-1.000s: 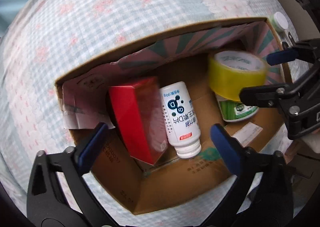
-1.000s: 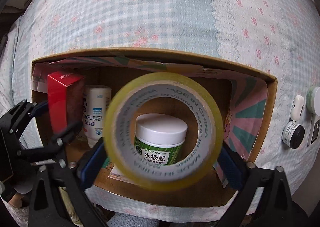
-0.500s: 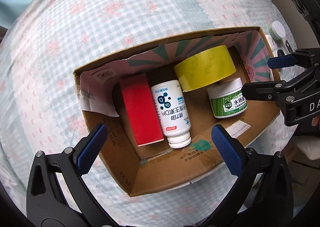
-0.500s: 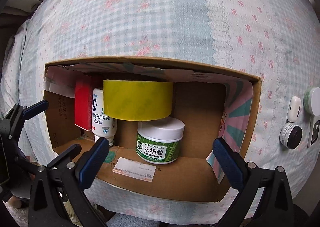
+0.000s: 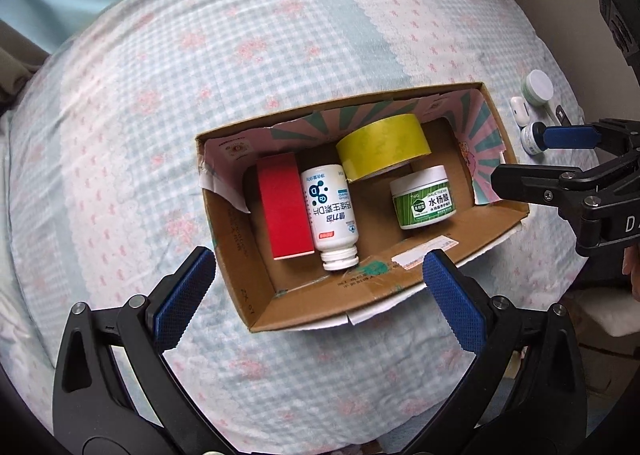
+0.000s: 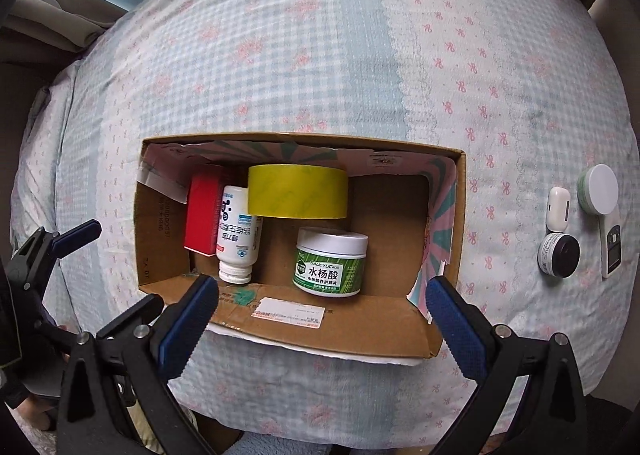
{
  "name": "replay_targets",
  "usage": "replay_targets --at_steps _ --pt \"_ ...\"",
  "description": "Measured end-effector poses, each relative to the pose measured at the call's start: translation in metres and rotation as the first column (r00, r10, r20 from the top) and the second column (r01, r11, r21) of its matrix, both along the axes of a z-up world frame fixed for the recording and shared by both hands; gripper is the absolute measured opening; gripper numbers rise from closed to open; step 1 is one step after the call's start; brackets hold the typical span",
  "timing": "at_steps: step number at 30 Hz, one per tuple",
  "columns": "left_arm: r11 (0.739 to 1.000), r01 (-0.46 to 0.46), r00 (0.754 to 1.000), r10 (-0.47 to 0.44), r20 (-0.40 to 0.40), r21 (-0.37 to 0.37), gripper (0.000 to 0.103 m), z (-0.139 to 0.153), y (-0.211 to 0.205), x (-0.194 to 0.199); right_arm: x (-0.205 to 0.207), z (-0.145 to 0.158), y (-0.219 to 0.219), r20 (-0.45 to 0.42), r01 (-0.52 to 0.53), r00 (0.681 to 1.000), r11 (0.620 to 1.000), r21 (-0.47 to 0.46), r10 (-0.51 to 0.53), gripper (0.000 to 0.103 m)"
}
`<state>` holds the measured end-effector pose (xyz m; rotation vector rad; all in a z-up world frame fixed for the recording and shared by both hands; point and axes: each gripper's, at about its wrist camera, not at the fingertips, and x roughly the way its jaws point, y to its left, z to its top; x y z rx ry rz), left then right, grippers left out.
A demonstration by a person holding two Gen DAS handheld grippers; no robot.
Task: Organize rigid objects
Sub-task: 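Withdraw both tools from the box toward the remaining small items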
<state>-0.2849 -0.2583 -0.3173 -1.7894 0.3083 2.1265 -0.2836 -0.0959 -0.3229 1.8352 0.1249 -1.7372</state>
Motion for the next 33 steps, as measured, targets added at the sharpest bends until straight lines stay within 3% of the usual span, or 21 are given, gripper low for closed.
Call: replay_targets --at_steps 4,9,14,18,23,27,33 --pt "0.999 -0.022 0.998 0.024 -0.059 0.035 0.103 0.036 0.002 0.026 0.017 0.035 0.014 -0.076 -0.003 0.997 1.0 -0.021 0.001 0.103" --pt "0.998 -0.061 0.983 0.061 -0.174 0.008 0.103 0.081 0.015 0.058 0.033 0.071 0.048 -0.13 0.065 0.989 0.995 -0.071 -0.074 0.103" --pt "0.993 -0.114 0.97 0.118 -0.214 0.034 0.103 0.11 0.029 0.083 0.046 0.097 0.093 -0.221 0.127 0.965 0.989 -0.072 -0.14 0.103" --pt "0.987 -0.142 0.959 0.157 -0.237 0.077 0.103 0.129 0.049 0.107 0.047 0.106 0.146 -0.241 0.184 0.949 0.977 -0.107 -0.205 0.103" --pt "0.98 -0.175 0.944 0.194 -0.267 0.093 0.103 0.138 0.094 0.132 0.04 0.106 0.218 -0.307 0.231 0.92 0.97 -0.078 -0.244 0.103" --pt "0.963 -0.223 0.936 0.255 -0.242 0.154 0.103 0.136 0.139 0.143 0.024 0.101 0.276 -0.337 0.25 0.905 0.965 -0.075 -0.26 0.103" --pt "0.962 -0.212 0.944 0.248 -0.219 0.174 0.103 0.125 0.219 0.148 -0.003 0.095 0.351 -0.414 0.24 0.88 0.97 -0.033 -0.232 0.103"
